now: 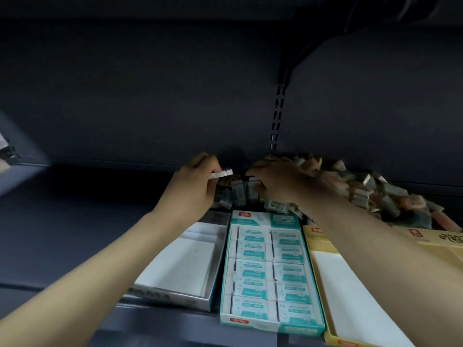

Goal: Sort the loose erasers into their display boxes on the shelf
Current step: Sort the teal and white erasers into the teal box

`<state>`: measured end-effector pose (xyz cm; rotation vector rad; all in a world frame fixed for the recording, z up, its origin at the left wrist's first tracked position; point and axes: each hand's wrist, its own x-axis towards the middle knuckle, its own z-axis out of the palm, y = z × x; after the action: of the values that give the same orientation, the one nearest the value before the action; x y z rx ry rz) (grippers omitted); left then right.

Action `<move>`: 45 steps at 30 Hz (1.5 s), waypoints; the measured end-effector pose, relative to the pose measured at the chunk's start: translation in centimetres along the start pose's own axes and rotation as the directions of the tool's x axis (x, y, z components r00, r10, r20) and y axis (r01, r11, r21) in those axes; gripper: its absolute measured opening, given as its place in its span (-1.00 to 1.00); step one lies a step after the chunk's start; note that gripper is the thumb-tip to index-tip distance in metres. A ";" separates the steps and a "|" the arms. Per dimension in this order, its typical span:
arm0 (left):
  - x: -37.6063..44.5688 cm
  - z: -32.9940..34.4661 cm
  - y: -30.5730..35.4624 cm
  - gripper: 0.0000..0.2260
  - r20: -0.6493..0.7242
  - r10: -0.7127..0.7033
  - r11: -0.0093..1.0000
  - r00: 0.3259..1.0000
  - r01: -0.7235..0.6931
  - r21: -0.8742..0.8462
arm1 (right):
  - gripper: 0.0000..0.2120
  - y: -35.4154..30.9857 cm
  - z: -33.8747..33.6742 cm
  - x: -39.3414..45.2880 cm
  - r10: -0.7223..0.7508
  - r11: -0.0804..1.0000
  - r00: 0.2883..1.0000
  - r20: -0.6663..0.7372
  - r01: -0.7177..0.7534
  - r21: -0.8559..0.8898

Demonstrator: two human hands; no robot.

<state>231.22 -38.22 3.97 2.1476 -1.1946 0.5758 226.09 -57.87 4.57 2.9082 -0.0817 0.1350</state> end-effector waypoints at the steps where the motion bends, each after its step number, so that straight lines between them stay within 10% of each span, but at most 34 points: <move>1: -0.2 -0.2 -0.1 -0.91 0.002 0.012 1.000 1.000 -0.012 0.016 | -0.53 -0.3 0.1 0.4 0.012 1.000 1.000 0.024 -0.012 -0.012; 10: -1.2 -1.1 -0.6 -0.90 -0.018 0.001 0.999 1.000 0.000 0.053 | -0.58 -0.9 0.7 1.5 0.076 0.994 0.993 0.087 -0.069 -0.084; 16: -2.0 0.0 0.3 -0.91 0.016 -0.033 0.999 0.999 0.032 0.040 | -0.54 -1.0 0.9 0.4 0.117 0.953 0.989 -0.086 -0.088 0.290; 21: -1.9 0.4 2.0 -0.86 -0.007 -0.098 0.995 0.995 0.098 0.008 | -0.57 -0.3 0.5 -1.9 0.278 0.697 0.943 -0.182 -0.068 0.714; 32: -2.3 0.9 4.1 -0.82 -0.026 -0.147 0.973 0.989 0.140 -0.185 | -0.81 -0.5 -2.8 -8.4 0.282 0.715 0.944 -0.172 -0.087 0.694; 45: -4.5 1.5 5.0 -0.61 0.144 -0.428 0.685 0.892 0.425 -0.592 | -0.82 -1.1 -1.2 -10.5 0.234 0.243 0.971 0.041 -0.099 0.965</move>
<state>224.83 -38.59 1.58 1.7462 -0.6854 -0.0320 215.59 -56.06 4.49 4.1556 -0.4576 0.5930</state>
